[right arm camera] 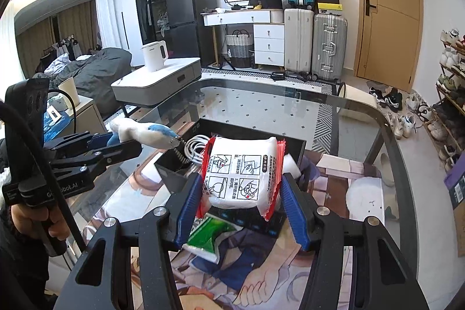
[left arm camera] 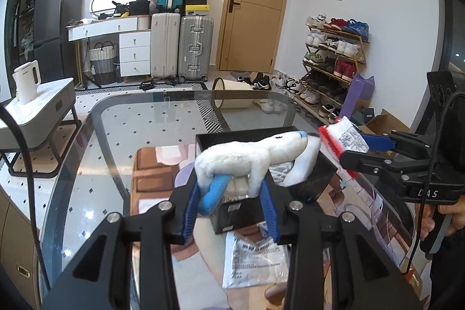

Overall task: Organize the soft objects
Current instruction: 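Lift the plush toy with left tool while right tool carries the packet over the box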

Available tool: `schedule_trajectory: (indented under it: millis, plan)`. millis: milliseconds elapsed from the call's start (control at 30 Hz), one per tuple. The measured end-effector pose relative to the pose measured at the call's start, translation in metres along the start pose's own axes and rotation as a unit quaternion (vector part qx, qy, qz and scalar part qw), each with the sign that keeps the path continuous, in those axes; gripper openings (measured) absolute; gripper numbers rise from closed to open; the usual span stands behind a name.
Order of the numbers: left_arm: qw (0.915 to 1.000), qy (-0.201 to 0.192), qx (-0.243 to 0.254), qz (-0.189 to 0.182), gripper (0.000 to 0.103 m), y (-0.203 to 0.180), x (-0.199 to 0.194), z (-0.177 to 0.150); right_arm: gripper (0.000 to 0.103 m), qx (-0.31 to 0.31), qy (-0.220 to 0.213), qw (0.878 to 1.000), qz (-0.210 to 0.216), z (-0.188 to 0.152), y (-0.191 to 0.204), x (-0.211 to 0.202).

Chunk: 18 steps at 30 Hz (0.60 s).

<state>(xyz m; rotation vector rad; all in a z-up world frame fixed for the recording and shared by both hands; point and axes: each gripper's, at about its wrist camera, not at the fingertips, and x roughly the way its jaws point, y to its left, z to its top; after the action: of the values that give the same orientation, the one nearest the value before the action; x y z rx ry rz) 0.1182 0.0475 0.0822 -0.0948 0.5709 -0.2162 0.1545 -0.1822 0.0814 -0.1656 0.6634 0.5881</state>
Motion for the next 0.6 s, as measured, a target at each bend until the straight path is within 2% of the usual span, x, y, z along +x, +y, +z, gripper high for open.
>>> schedule_trajectory:
  millis: [600]
  plan:
    - [0.9988,0.027,0.040,0.000,0.037,-0.017,0.056,0.020,0.056,-0.005,0.023,1.000,-0.016,0.033,-0.022,0.036]
